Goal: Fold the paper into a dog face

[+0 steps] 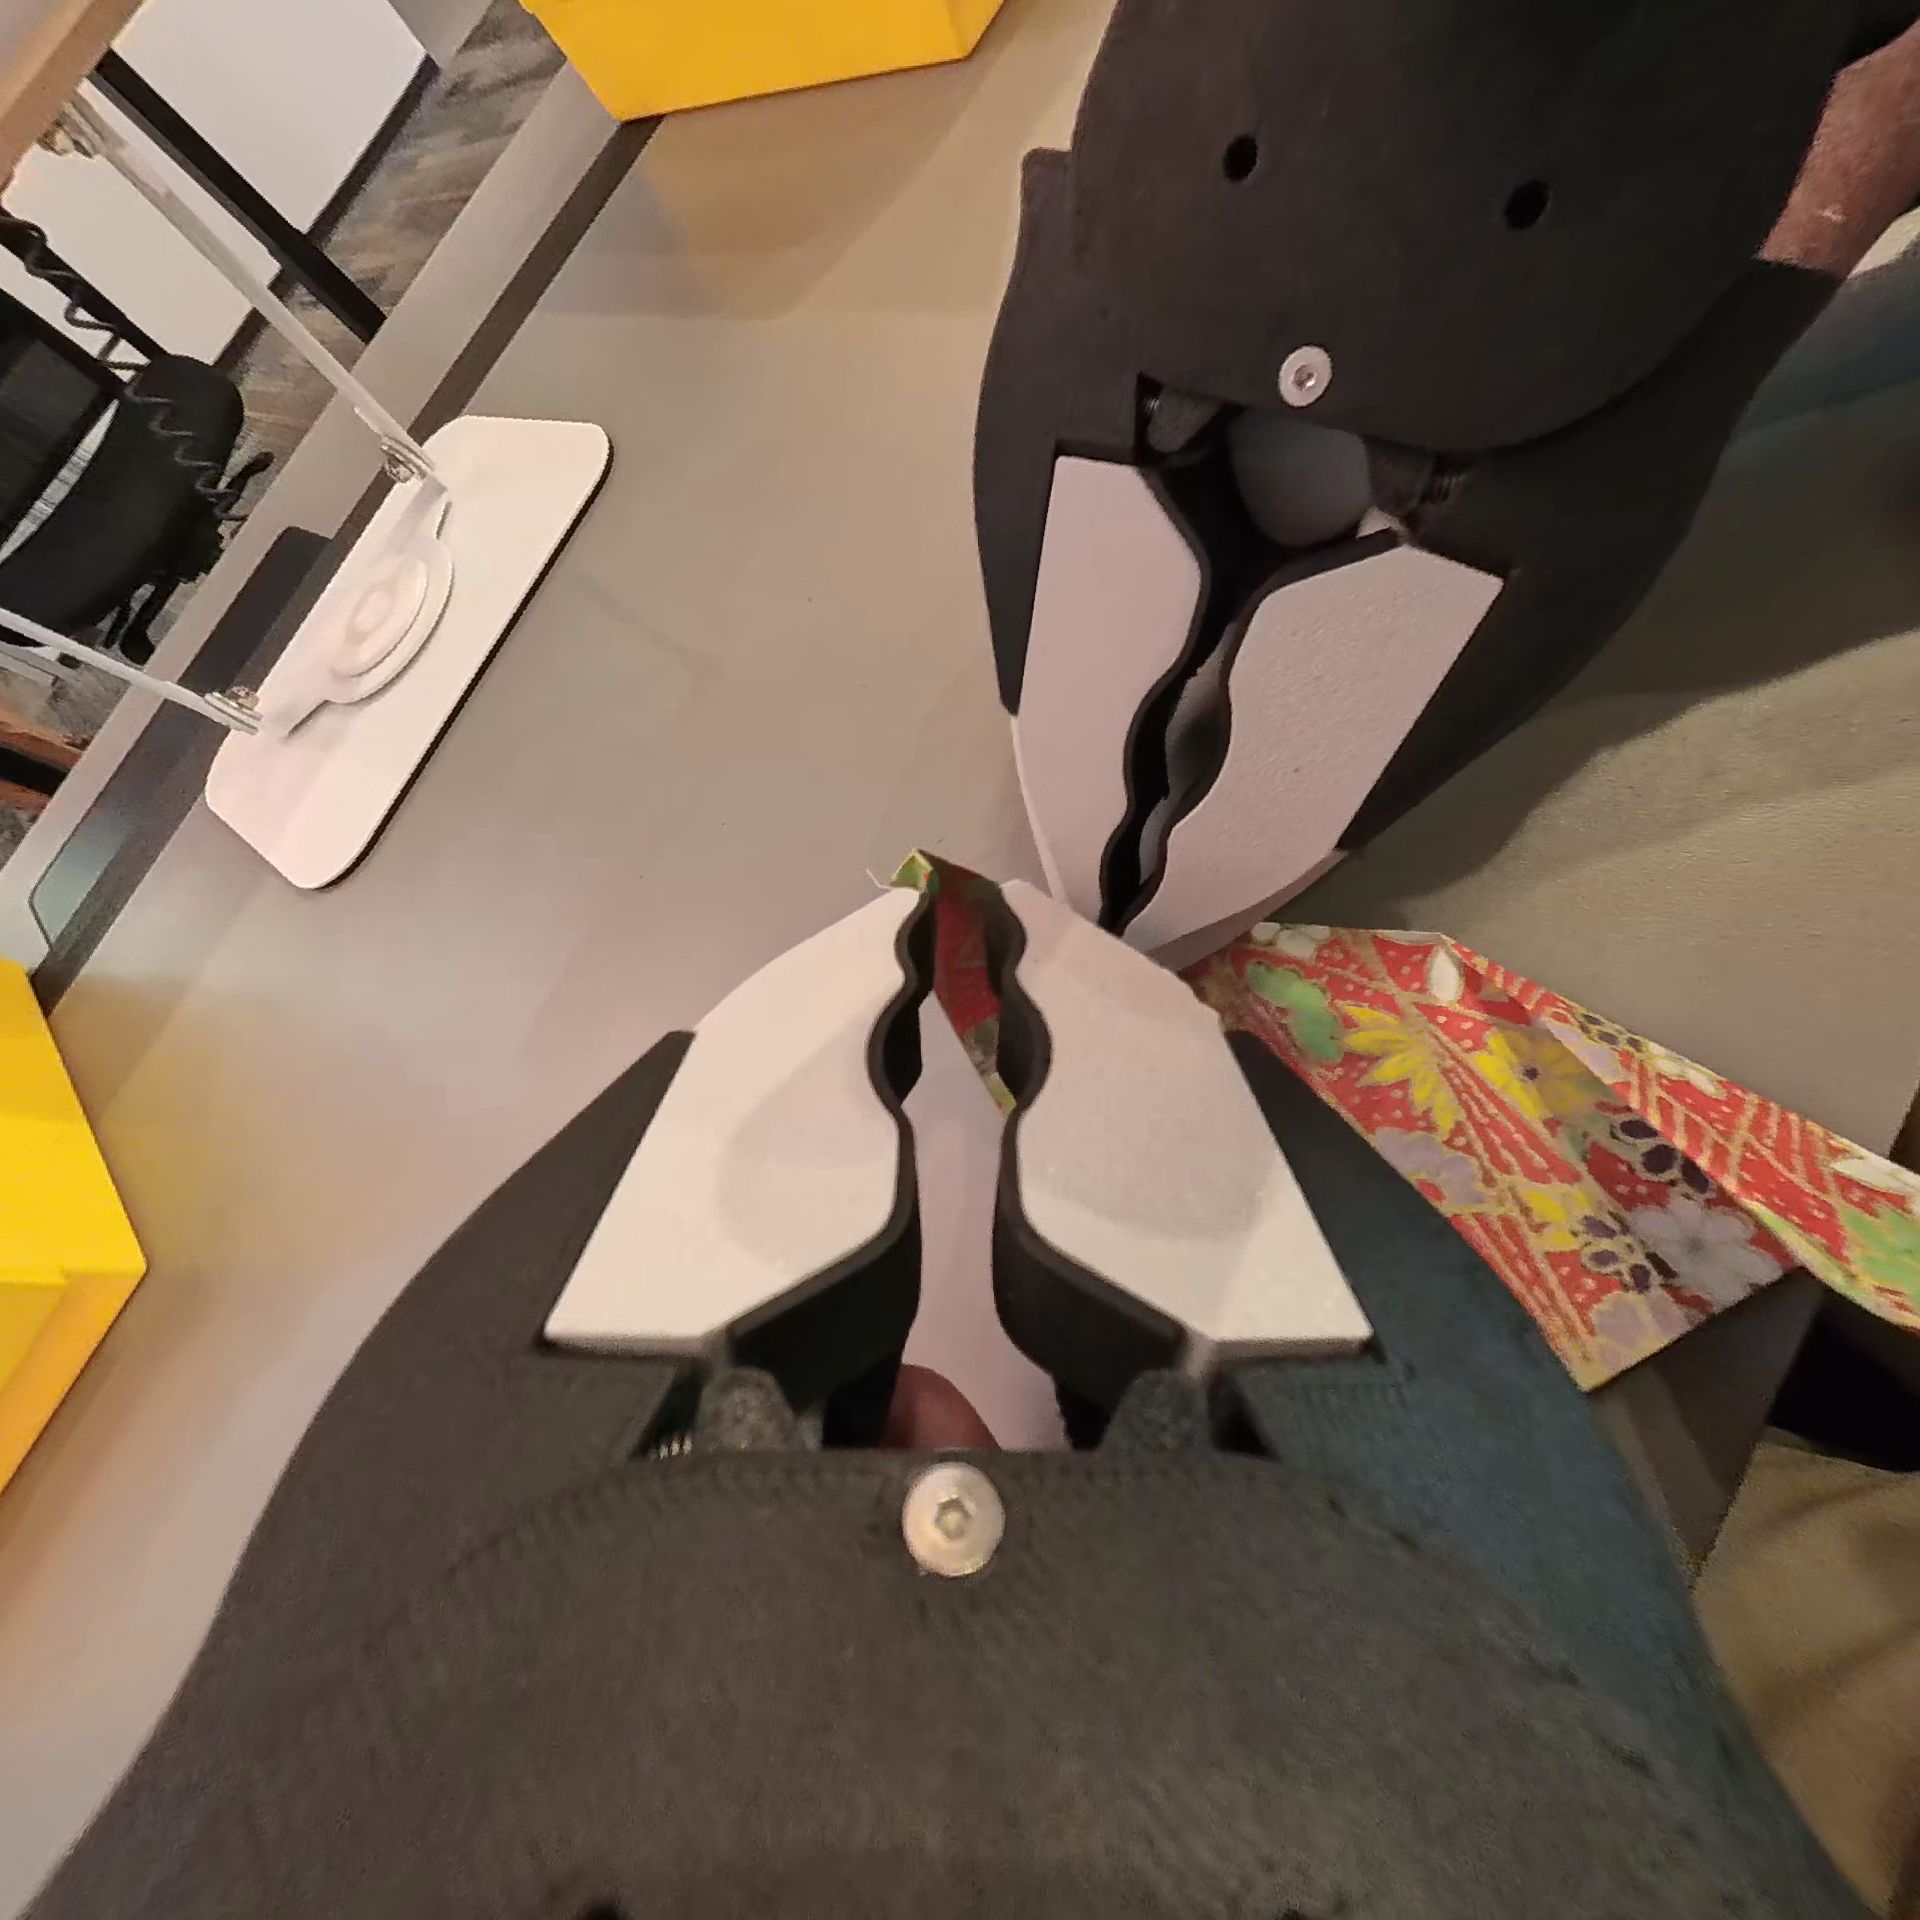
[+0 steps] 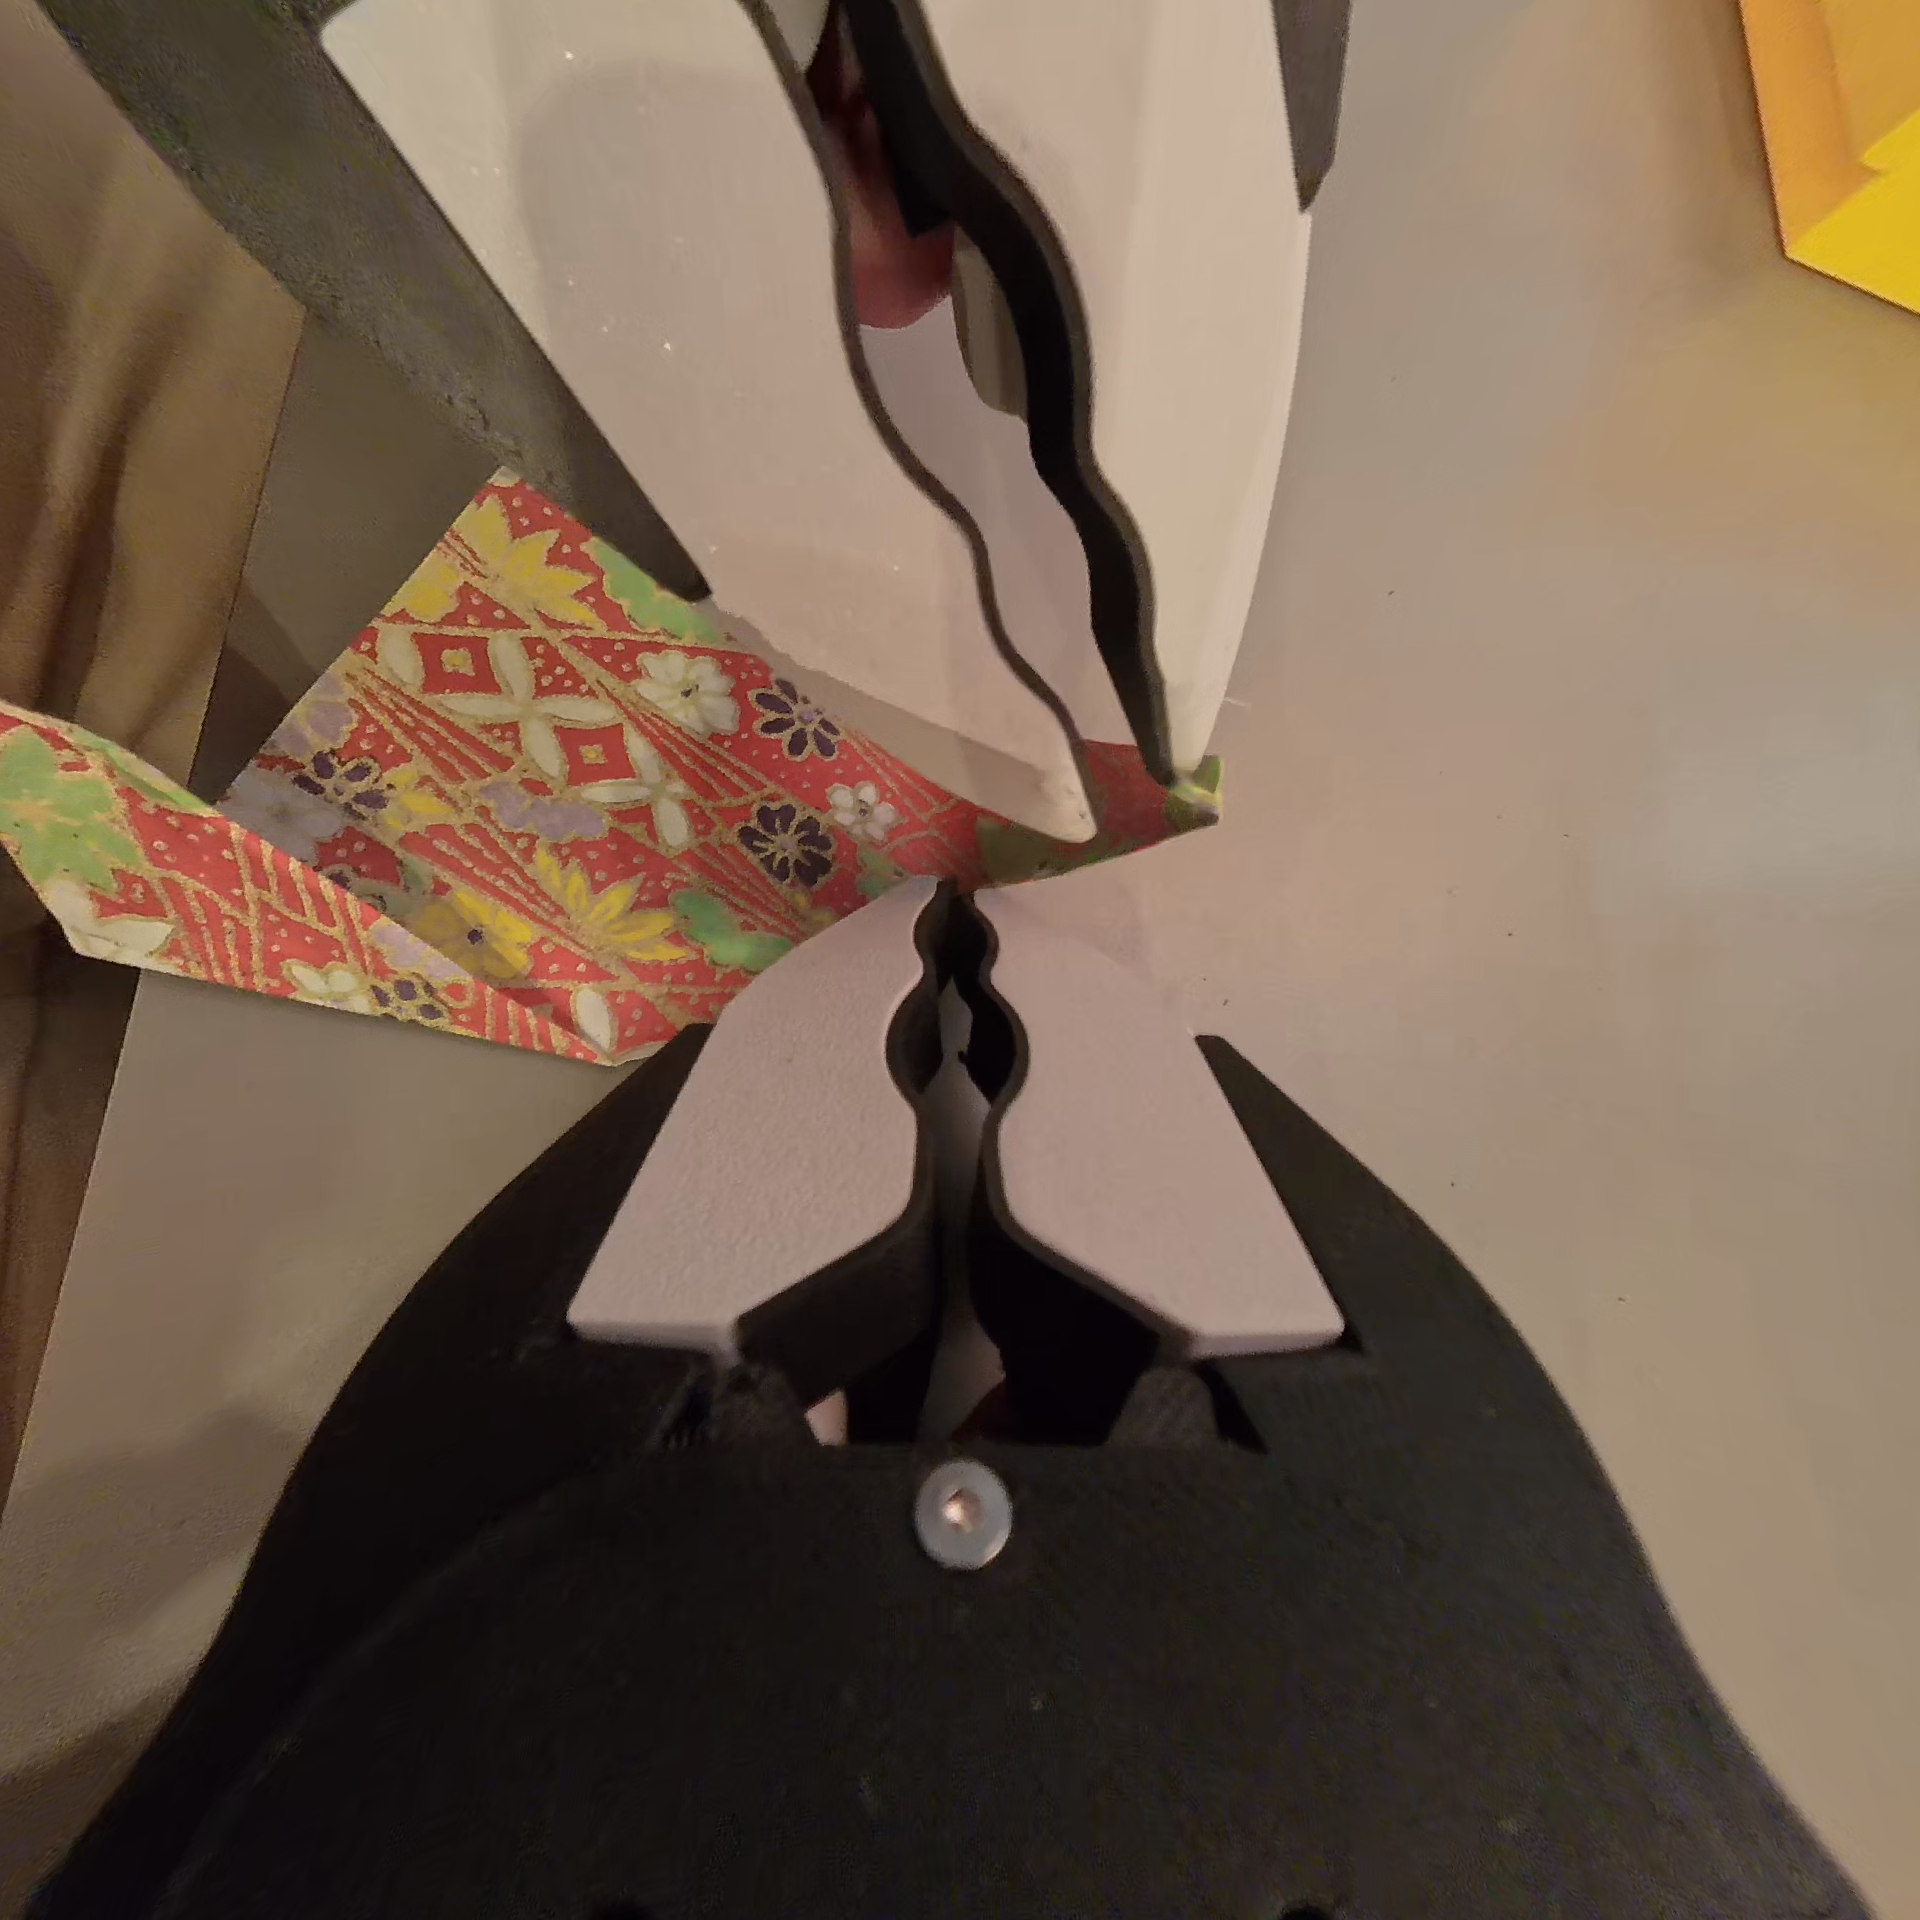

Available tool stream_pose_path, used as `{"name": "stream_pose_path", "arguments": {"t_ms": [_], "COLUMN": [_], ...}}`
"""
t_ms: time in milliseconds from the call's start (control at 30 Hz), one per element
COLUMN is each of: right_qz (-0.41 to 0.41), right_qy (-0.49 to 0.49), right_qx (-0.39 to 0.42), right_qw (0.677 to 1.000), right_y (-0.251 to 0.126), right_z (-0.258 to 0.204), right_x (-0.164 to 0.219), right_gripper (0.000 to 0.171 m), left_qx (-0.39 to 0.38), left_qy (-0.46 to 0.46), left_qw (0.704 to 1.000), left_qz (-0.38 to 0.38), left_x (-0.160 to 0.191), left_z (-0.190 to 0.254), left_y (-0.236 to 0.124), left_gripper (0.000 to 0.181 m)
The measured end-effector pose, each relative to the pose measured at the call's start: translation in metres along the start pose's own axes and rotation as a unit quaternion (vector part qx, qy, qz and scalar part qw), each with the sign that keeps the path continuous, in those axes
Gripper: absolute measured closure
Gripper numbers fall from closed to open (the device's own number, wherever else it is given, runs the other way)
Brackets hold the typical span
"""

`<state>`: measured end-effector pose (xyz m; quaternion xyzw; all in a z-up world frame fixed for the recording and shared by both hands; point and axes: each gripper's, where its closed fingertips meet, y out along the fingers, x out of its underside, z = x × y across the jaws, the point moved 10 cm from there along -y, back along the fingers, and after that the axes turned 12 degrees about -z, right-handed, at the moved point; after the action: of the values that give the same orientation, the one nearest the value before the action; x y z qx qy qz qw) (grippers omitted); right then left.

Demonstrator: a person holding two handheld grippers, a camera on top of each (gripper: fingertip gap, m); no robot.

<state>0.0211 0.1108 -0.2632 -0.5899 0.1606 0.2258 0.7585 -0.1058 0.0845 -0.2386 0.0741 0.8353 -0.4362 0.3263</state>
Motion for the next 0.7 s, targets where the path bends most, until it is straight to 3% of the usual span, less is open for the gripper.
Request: {"name": "stream_pose_path", "arguments": {"t_ms": [33, 700], "right_qz": [0.000, 0.000], "right_qy": [0.000, -0.003], "right_qx": [0.000, 0.002], "right_qw": [1.000, 1.000], "right_y": [0.0000, 0.0003], "right_z": [0.0001, 0.0014], "right_x": [0.0001, 0.0005], "right_gripper": [0.171, 0.171], "left_qx": [-0.001, 0.036], "left_qy": [-0.002, -0.029], "left_qw": [1.000, 0.999], "left_qz": [0.002, 0.023], "left_x": [0.0001, -0.0023], "left_z": [-0.0008, -0.0031], "left_y": [0.0001, 0.0046], "left_gripper": [0.172, 0.172]}}
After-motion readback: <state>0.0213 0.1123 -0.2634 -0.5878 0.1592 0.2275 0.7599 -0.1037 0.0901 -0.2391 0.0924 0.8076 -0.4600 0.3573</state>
